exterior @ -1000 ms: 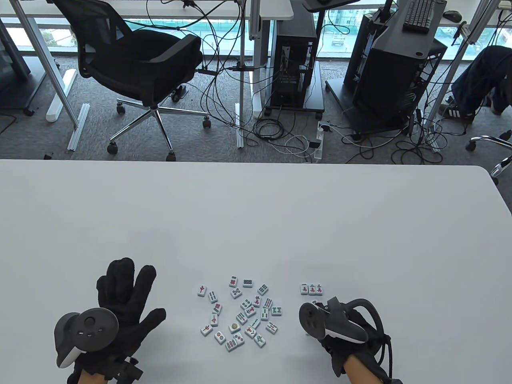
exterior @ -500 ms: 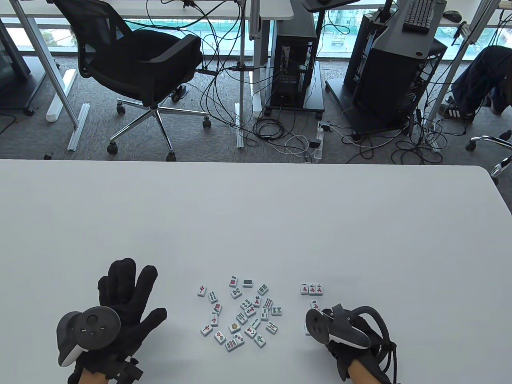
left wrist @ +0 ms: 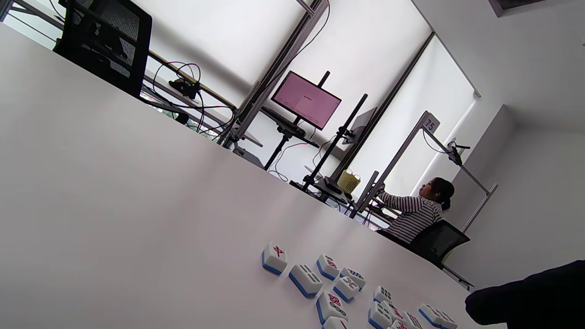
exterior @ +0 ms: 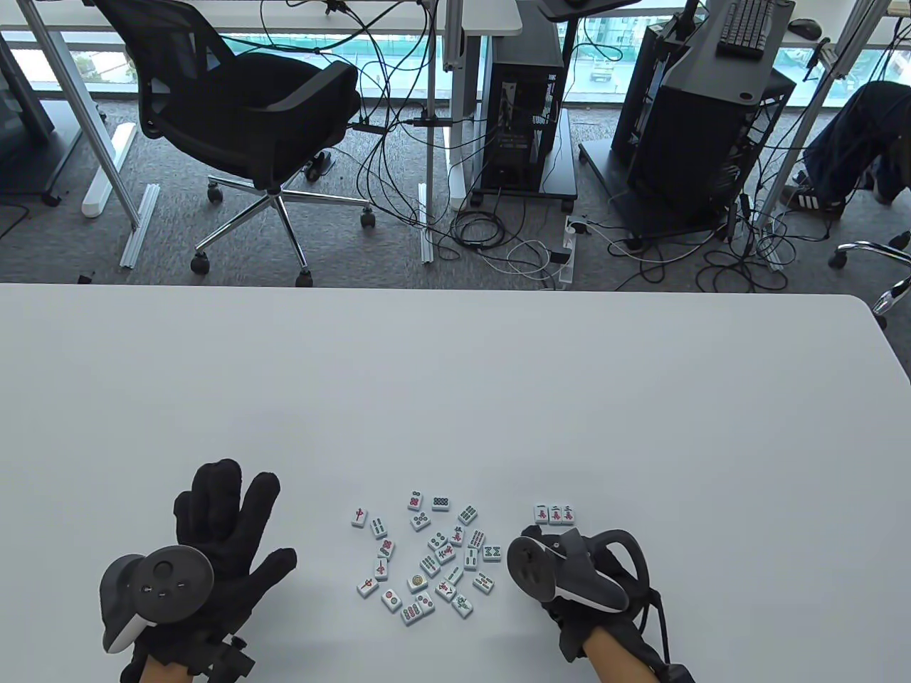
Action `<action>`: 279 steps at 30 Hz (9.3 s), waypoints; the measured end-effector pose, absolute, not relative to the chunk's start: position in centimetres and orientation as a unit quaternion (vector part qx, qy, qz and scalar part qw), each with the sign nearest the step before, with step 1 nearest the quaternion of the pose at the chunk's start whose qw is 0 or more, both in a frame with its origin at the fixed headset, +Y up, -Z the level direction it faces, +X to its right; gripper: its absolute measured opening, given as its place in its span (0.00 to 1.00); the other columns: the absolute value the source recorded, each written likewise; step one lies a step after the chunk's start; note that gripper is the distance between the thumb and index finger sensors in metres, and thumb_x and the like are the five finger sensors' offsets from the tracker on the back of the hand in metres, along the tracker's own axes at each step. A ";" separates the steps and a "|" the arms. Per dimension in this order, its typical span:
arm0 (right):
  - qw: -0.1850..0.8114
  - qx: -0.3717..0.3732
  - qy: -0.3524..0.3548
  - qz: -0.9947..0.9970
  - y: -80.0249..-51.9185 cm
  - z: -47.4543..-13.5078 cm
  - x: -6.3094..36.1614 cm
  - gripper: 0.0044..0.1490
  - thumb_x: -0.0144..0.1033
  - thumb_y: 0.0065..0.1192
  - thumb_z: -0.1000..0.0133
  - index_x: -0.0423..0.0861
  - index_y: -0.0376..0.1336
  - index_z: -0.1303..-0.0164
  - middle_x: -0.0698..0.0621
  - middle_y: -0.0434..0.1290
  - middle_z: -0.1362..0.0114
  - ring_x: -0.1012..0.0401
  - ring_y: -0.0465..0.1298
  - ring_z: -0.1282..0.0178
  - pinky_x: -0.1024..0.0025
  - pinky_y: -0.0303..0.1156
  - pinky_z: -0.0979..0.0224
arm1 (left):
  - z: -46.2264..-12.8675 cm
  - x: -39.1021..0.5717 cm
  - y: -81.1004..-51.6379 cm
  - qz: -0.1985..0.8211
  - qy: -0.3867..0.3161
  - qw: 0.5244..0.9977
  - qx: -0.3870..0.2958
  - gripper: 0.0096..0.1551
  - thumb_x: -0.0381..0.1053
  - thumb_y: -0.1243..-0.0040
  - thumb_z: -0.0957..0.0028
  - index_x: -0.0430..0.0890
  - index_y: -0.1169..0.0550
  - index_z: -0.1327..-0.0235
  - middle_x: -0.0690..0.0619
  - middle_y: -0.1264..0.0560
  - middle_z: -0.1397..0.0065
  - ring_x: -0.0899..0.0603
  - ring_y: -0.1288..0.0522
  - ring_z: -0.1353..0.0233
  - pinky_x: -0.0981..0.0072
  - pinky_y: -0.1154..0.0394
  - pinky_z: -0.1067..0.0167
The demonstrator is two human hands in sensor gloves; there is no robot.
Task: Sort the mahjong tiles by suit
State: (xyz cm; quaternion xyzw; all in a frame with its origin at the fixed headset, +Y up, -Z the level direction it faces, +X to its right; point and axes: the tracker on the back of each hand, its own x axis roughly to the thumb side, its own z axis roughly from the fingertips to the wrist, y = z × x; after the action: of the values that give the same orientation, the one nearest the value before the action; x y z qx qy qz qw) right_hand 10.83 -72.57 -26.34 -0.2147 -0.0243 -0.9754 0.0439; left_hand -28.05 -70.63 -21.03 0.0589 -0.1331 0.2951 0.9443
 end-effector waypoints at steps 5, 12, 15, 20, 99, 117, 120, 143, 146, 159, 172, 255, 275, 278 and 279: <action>0.037 -0.231 -0.007 -0.972 -72.5 -27.4 7.8 0.31 0.42 0.70 0.51 0.40 0.71 0.41 0.49 0.82 0.63 0.63 0.77 0.79 0.71 0.76 0.74 | -21.0 -28.0 -70.6 0.296 -0.136 0.944 0.060 0.50 0.80 0.58 0.52 0.68 0.61 0.22 0.66 0.79 0.22 0.49 0.82 0.18 0.41 0.79 0.28; 0.054 -0.244 -0.004 -0.968 -73.6 -29.3 4.4 0.30 0.41 0.71 0.52 0.41 0.72 0.42 0.49 0.82 0.64 0.63 0.77 0.80 0.71 0.76 0.74 | -21.0 -28.0 -70.6 0.298 -0.137 0.943 0.061 0.50 0.80 0.58 0.52 0.68 0.61 0.22 0.66 0.79 0.22 0.49 0.82 0.18 0.41 0.79 0.28; 0.076 -0.230 0.008 -0.970 -74.2 -30.1 3.5 0.29 0.42 0.71 0.52 0.40 0.73 0.44 0.50 0.82 0.65 0.63 0.77 0.80 0.71 0.76 0.75 | -21.0 -28.1 -70.6 0.300 -0.137 0.942 0.062 0.50 0.80 0.58 0.52 0.68 0.61 0.22 0.66 0.79 0.22 0.49 0.82 0.18 0.41 0.79 0.28; 0.135 -0.217 0.007 -0.967 -75.3 -30.8 2.5 0.29 0.43 0.73 0.54 0.40 0.74 0.47 0.50 0.82 0.65 0.63 0.77 0.80 0.72 0.76 0.75 | -21.0 -28.1 -70.6 0.302 -0.137 0.941 0.064 0.50 0.80 0.58 0.52 0.68 0.61 0.22 0.66 0.79 0.22 0.49 0.82 0.18 0.41 0.79 0.28; 0.060 -0.306 -0.028 -0.950 -71.4 -32.0 3.5 0.36 0.43 0.76 0.56 0.37 0.70 0.42 0.51 0.82 0.67 0.65 0.76 0.81 0.73 0.76 0.75 | -21.0 -28.1 -70.3 0.304 -0.136 0.941 0.062 0.50 0.80 0.58 0.52 0.68 0.61 0.22 0.66 0.79 0.21 0.49 0.82 0.18 0.41 0.79 0.27; 0.107 -0.204 -0.067 -0.971 -73.3 -29.6 15.4 0.36 0.43 0.75 0.55 0.37 0.70 0.40 0.51 0.82 0.65 0.65 0.77 0.80 0.73 0.76 0.74 | -21.1 -27.6 -70.7 0.289 -0.140 0.946 0.050 0.50 0.80 0.58 0.52 0.68 0.61 0.22 0.66 0.79 0.21 0.49 0.81 0.18 0.41 0.79 0.27; 0.116 -0.192 -0.077 -0.972 -74.2 -29.8 16.2 0.36 0.42 0.75 0.55 0.37 0.69 0.40 0.51 0.82 0.65 0.65 0.77 0.80 0.73 0.76 0.74 | -21.1 -27.6 -70.7 0.288 -0.139 0.946 0.048 0.50 0.80 0.58 0.52 0.68 0.61 0.22 0.65 0.79 0.21 0.49 0.81 0.18 0.41 0.79 0.27; 0.126 -0.189 -0.076 -0.971 -75.7 -29.8 16.0 0.35 0.43 0.72 0.53 0.38 0.69 0.39 0.50 0.82 0.63 0.64 0.77 0.79 0.73 0.76 0.73 | -21.1 -27.6 -70.6 0.290 -0.136 0.946 0.047 0.50 0.80 0.58 0.52 0.68 0.61 0.22 0.66 0.79 0.21 0.49 0.81 0.18 0.41 0.79 0.27; 0.116 -0.187 -0.066 -0.973 -75.0 -29.5 15.9 0.36 0.43 0.72 0.53 0.39 0.69 0.38 0.50 0.82 0.63 0.64 0.77 0.79 0.72 0.77 0.73 | -21.1 -27.5 -70.6 0.290 -0.137 0.946 0.047 0.50 0.80 0.58 0.52 0.68 0.61 0.22 0.66 0.79 0.21 0.49 0.81 0.18 0.41 0.79 0.27; 0.033 -0.191 0.046 -0.980 -70.0 -27.9 14.2 0.35 0.43 0.70 0.52 0.39 0.69 0.37 0.49 0.82 0.62 0.63 0.78 0.78 0.71 0.77 0.72 | -21.2 -27.5 -70.6 0.288 -0.140 0.946 0.045 0.50 0.80 0.58 0.52 0.68 0.61 0.22 0.66 0.79 0.21 0.49 0.81 0.18 0.41 0.79 0.27; 0.027 -0.238 0.020 -0.971 -70.9 -28.1 9.8 0.32 0.43 0.70 0.51 0.39 0.71 0.40 0.49 0.82 0.62 0.63 0.78 0.78 0.71 0.77 0.73 | -21.1 -27.5 -70.6 0.288 -0.140 0.946 0.047 0.50 0.80 0.58 0.52 0.68 0.61 0.22 0.66 0.79 0.21 0.49 0.81 0.18 0.41 0.79 0.27; 0.064 -0.198 -0.035 -0.977 -70.7 -31.4 13.7 0.36 0.38 0.71 0.51 0.41 0.66 0.32 0.48 0.81 0.59 0.62 0.78 0.75 0.71 0.77 0.70 | -21.1 -27.3 -70.5 0.289 -0.147 0.945 0.045 0.50 0.80 0.58 0.52 0.68 0.60 0.22 0.66 0.79 0.21 0.49 0.81 0.18 0.41 0.79 0.27; 0.066 -0.117 -0.085 -0.987 -76.4 -28.9 21.3 0.36 0.38 0.70 0.51 0.42 0.65 0.32 0.49 0.81 0.58 0.62 0.78 0.75 0.71 0.77 0.69 | -21.1 -26.7 -70.8 0.274 -0.148 0.950 0.030 0.50 0.80 0.58 0.52 0.68 0.60 0.21 0.65 0.79 0.21 0.48 0.81 0.18 0.41 0.79 0.27; 0.065 -0.111 -0.084 -0.988 -76.5 -29.2 21.4 0.36 0.38 0.70 0.51 0.42 0.65 0.32 0.49 0.81 0.58 0.62 0.78 0.74 0.71 0.77 0.69 | -21.2 -26.7 -70.8 0.274 -0.146 0.950 0.029 0.50 0.80 0.58 0.52 0.68 0.60 0.21 0.65 0.79 0.21 0.49 0.81 0.18 0.41 0.79 0.27; 0.066 -0.107 -0.081 -0.989 -76.5 -29.2 21.5 0.36 0.38 0.70 0.51 0.42 0.65 0.32 0.49 0.81 0.58 0.62 0.78 0.74 0.71 0.77 0.69 | -21.2 -26.7 -70.8 0.274 -0.146 0.950 0.029 0.50 0.80 0.58 0.52 0.68 0.60 0.21 0.65 0.79 0.21 0.49 0.81 0.18 0.41 0.79 0.27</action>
State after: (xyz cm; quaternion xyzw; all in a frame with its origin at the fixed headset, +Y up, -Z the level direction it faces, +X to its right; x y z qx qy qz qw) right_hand 21.50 -76.48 -29.23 -0.1067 -0.0809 -0.9888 0.0660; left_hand -26.74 -70.81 -21.17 0.0291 -0.1458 0.2744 0.9501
